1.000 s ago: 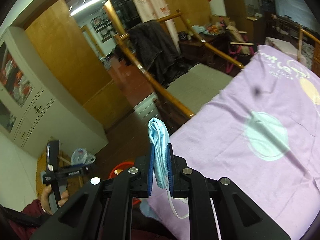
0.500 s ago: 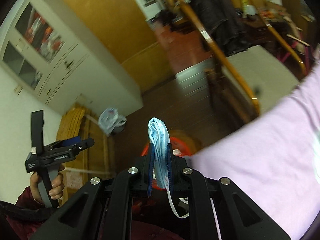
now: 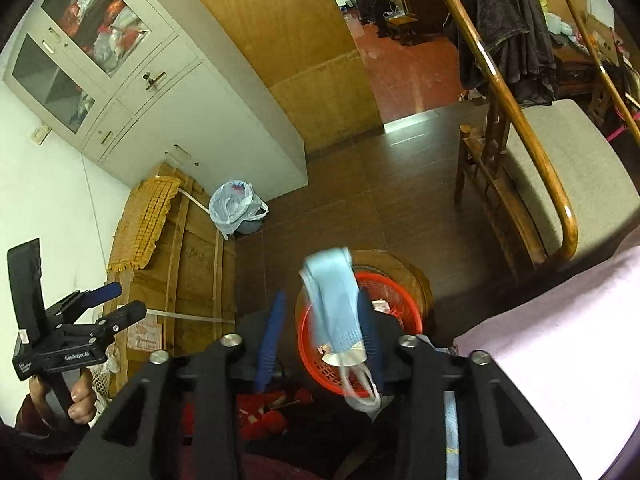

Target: Collect trash

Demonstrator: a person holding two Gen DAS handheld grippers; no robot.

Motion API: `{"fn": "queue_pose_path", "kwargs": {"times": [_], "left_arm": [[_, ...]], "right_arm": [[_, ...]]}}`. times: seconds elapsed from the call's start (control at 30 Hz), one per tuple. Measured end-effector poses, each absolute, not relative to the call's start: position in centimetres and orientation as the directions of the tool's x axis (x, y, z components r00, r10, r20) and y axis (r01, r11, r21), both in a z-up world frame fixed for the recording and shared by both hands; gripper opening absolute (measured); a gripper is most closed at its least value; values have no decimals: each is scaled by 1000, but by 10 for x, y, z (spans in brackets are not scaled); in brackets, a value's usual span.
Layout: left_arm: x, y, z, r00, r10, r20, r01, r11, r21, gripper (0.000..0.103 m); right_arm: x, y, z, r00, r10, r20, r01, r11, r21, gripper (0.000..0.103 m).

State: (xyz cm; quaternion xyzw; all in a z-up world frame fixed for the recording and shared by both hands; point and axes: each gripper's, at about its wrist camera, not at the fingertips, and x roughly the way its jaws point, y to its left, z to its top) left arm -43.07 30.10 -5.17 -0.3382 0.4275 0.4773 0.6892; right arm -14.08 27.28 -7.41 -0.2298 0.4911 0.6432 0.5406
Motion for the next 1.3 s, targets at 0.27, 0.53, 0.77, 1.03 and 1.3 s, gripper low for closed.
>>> {"fn": "queue_pose_path", "kwargs": {"times": [0.27,0.53,0.77,1.03,1.3], "left_arm": [[-392,311,-54,253,337,-907,-898,430,-91,93],[-340,307,-40,342,326,-881,-811,576,-102,93],[-318,285,-18,355,394,-848,-815,575,-74,93],[-320,242,-9,268,476,-837,-881,472,-13,95],[-335,200,-29,164,452,-877,-923,383,25,95]], "right_arm": [[-118,245,-63,-226,506,-832,-925,155,346,39],[-91,204,-33,-119,562,-818,-912,264,314,45],[-89,195,9,-90,633,-769,-943,195,271,50],[-106,183,36,-122,671,-731,-966,89,243,68],[-140,168,-1,-134,545,-827,-984,28,178,75]]}}
